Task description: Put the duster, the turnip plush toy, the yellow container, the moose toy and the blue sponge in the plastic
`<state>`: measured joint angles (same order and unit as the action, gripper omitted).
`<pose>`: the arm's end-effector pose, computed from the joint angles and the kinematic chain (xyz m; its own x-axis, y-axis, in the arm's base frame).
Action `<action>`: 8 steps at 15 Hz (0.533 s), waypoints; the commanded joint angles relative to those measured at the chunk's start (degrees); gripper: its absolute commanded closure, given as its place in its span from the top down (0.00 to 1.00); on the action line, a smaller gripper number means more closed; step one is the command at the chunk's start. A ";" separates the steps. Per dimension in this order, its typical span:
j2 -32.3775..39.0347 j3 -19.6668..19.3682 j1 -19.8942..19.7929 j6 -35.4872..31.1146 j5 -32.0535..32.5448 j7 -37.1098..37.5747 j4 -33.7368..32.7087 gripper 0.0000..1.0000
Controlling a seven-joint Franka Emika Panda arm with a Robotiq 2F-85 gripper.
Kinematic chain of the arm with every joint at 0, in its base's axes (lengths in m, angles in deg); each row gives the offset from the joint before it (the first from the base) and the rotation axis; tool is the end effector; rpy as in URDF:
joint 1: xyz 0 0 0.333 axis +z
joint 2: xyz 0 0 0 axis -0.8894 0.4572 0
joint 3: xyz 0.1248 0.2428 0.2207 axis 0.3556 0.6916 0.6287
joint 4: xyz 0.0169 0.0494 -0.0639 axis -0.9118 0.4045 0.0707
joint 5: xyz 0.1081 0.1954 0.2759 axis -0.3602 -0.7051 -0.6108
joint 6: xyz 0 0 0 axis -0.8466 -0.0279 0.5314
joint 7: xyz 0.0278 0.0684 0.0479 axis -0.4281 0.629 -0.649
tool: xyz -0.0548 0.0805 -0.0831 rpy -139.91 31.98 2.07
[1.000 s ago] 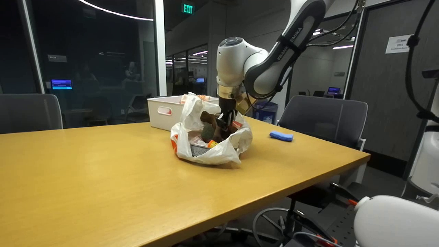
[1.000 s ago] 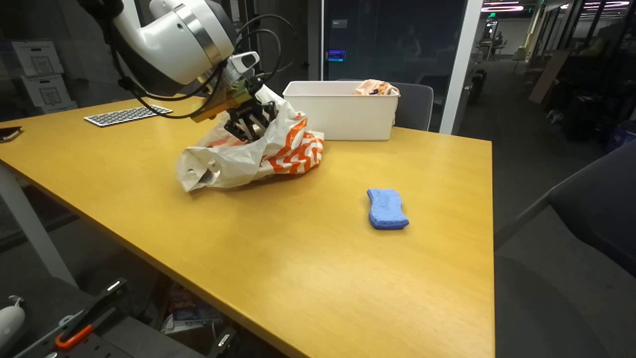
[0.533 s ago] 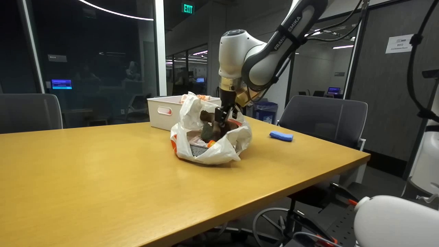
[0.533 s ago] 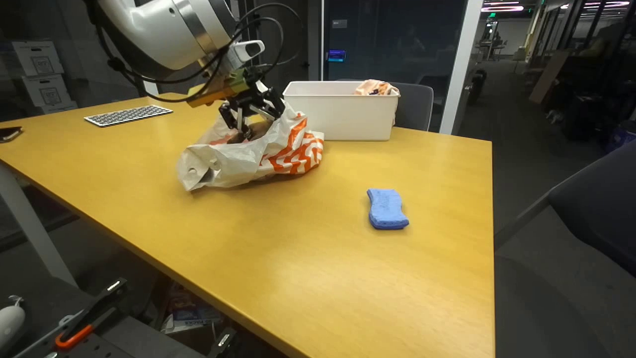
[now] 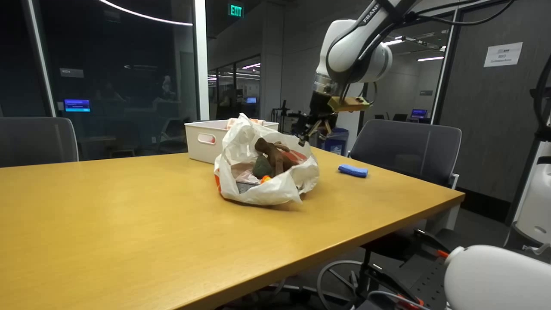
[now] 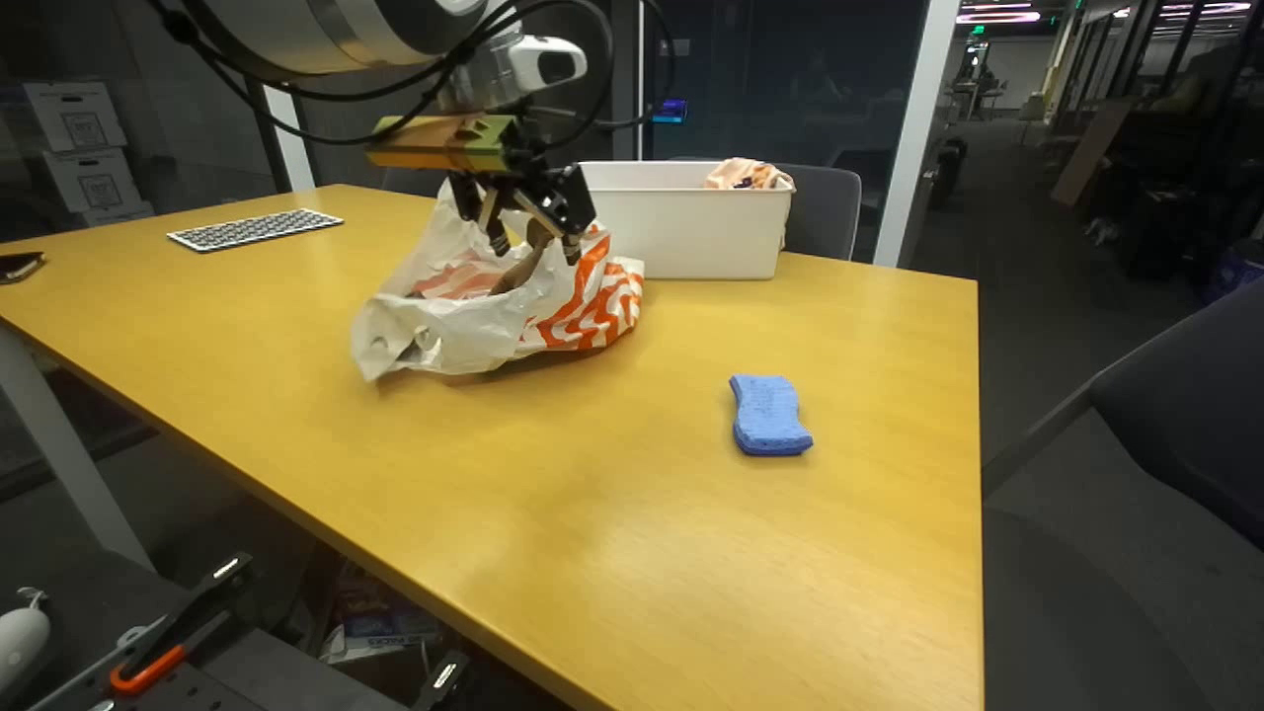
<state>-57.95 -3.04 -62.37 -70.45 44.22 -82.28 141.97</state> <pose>0.4600 0.0241 0.4035 0.9499 0.0261 0.3115 0.0109 -0.9987 0.0504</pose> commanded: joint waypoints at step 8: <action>-0.94 -9.56 -7.13 -3.51 -11.50 -3.59 1.41 1.00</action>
<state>-63.05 -13.72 -66.82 -71.01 29.41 -89.88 144.61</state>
